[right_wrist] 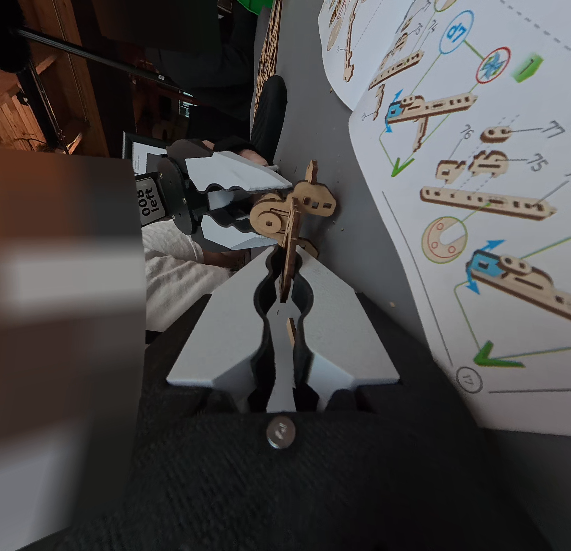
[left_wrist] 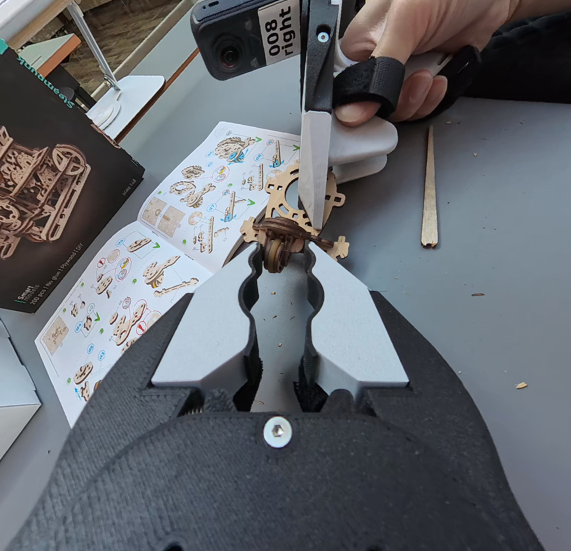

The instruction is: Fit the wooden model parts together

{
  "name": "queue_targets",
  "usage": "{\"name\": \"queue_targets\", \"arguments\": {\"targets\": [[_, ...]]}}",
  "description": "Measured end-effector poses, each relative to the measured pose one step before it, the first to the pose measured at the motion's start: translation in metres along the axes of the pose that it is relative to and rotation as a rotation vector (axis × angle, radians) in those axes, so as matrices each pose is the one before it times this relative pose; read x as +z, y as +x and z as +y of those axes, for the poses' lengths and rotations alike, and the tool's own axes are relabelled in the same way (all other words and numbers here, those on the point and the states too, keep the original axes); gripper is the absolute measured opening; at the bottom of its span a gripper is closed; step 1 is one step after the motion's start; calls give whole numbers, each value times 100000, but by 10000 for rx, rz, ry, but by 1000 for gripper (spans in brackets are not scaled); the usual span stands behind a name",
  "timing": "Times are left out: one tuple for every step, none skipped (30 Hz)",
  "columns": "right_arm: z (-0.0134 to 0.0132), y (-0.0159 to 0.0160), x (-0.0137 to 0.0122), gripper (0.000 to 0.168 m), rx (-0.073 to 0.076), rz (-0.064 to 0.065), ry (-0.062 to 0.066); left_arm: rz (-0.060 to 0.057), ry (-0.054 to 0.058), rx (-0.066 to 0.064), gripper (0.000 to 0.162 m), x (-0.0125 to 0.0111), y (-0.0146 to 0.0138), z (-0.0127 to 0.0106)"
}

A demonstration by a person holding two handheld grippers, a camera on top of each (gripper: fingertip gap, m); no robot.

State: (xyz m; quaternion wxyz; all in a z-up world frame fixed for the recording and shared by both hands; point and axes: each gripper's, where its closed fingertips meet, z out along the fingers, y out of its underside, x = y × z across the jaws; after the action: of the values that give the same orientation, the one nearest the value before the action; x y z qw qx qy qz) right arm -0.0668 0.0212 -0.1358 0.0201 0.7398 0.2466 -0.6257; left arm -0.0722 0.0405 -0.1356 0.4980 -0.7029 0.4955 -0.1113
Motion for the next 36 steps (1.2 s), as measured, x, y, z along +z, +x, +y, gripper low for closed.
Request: {"name": "queue_targets", "arguments": {"targets": [[19, 3, -1, 2, -32, 36, 41, -11, 4, -17, 24, -5, 16, -34], [17, -6, 0, 2, -28, 17, 7, -41, 1, 12, 24, -21, 5, -19], [15, -7, 17, 2, -30, 19, 13, -33, -2, -14, 24, -18, 14, -8], [7, -9, 31, 2, -9, 21, 8, -18, -6, -22, 24, -20, -8, -8], [-6, -8, 46, 2, -23, 36, 44, 6, -2, -39, 24, -31, -11, 15], [-16, 4, 17, 2, -7, 37, 40, 10, -8, -32, 24, 1, -9, 13], [4, -7, -1, 2, 2, 33, 28, -3, -3, -19, 24, 5, 3, -9], [-5, 1, 3, 2, 16, 15, 30, -14, -2, -12, 24, 1, 4, -16], [15, -3, -7, 2, -6, 16, 18, -26, 4, 16, 23, -8, 8, -22], [-5, -5, 6, 2, 1, 25, 27, -22, -3, 3, 23, -7, 1, -7], [-7, 8, 15, 2, -1, 34, 27, 6, -10, -38, 23, 12, -14, 11], [-15, 1, 3, 2, -21, 30, 22, 8, -5, -22, 23, 14, 2, 7], [6, 6, 8, 2, 29, 18, 22, -11, -1, 11, 23, -6, 11, -10], [-5, -8, -2, 2, 23, 16, 19, -23, -11, 18, 23, -5, -4, -15], [-13, -3, 9, 2, 7, 31, 42, -15, -12, 10, 23, -2, -10, 5], [-9, 8, 10, 2, -3, 55, 28, -7, -18, -9, 23, 8, 0, -1], [-53, 8, 19, 2, 4, 68, 77, -32, -13, 17, 23, -7, -42, -2], [-20, 6, 35, 2, -3, 76, 48, -42, -10, 30, 23, -11, -44, -11], [-37, -3, 27, 2, -58, 80, 27, -29, -32, 20, 23, -7, -29, 0], [-11, -3, 10, 2, -40, 65, 10, -19, -3, 27, 23, -3, -8, 2], [-3, -5, 12, 2, -34, 29, 3, -7, 12, 5, 23, -5, -11, 3], [-17, 6, 22, 2, 17, -19, 35, 2, -2, -7, 23, -8, -23, 20], [-87, 9, 34, 2, -57, -7, 66, -26, -33, 36, 23, 6, -116, 64], [-186, 12, 60, 2, -118, -15, 104, 12, -35, 63, 24, -2, -152, 102], [-44, 13, 16, 2, -98, -39, -100, 119, 29, 3, 24, 36, -68, 65], [-7, 32, -38, 3, -210, 61, -190, 96, 43, -41, 24, 30, -40, 41], [-31, 44, -5, 4, -320, 197, -171, 22, 17, 40, 24, 5, -29, 44], [15, 31, -7, 5, -276, 172, -163, 2, 20, 80, 24, -5, -5, 25], [-10, 24, -24, 5, -155, 58, -111, 3, 30, 39, 24, 3, 0, 8], [-3, 38, -30, 6, -39, -31, -45, 25, 25, 5, 24, -4, 16, -3], [-82, 62, -97, 8, 52, -63, 41, 39, 13, 13, 24, -4, 36, -6], [-255, -49, -226, 9, 90, -145, 167, 0, 20, 24, 24, -1, 10, -6], [-337, -118, -302, 11, 75, -152, 211, -32, 37, 47, 24, -3, 1, -20], [-75, -70, -206, 11, 25, -90, 34, -55, 35, 87, 24, -3, 4, -34], [91, 179, -83, 10, -11, 86, -82, -54, 14, 125, 24, -4, 14, -44], [-167, 105, -71, 11, -35, 58, 101, -51, 22, 144, 24, -6, 24, -51]]}}
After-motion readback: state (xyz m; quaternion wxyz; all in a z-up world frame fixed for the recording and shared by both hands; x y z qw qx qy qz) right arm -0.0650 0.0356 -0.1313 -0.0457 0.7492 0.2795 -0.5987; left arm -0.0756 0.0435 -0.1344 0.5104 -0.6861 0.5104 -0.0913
